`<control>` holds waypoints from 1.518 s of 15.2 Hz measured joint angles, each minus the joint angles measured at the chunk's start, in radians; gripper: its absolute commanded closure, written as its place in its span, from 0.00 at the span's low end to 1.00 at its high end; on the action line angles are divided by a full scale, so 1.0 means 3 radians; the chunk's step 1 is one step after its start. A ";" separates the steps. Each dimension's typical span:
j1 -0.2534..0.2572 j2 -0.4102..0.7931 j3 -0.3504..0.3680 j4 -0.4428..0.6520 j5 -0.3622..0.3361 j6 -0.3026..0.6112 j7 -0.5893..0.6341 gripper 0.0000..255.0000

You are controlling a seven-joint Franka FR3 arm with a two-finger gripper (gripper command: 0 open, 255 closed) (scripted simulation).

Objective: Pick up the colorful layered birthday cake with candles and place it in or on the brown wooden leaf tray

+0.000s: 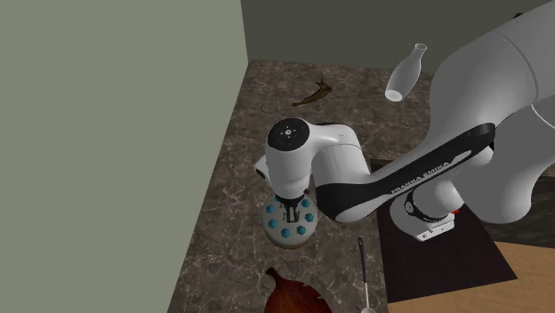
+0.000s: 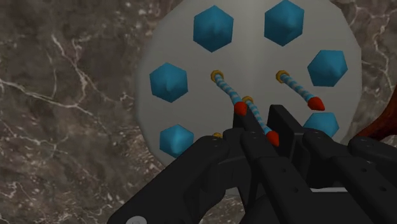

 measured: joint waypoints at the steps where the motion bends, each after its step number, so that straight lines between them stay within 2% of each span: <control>1: 0.0001 -0.0031 0.0002 0.0008 -0.0001 -0.0041 0.0004 1.00; 19: 0.0000 -0.0356 0.0007 0.0487 -0.0011 -0.0849 0.0014 1.00; 23: 0.0106 -0.0355 0.0155 0.0589 0.0040 -0.0948 0.0239 1.00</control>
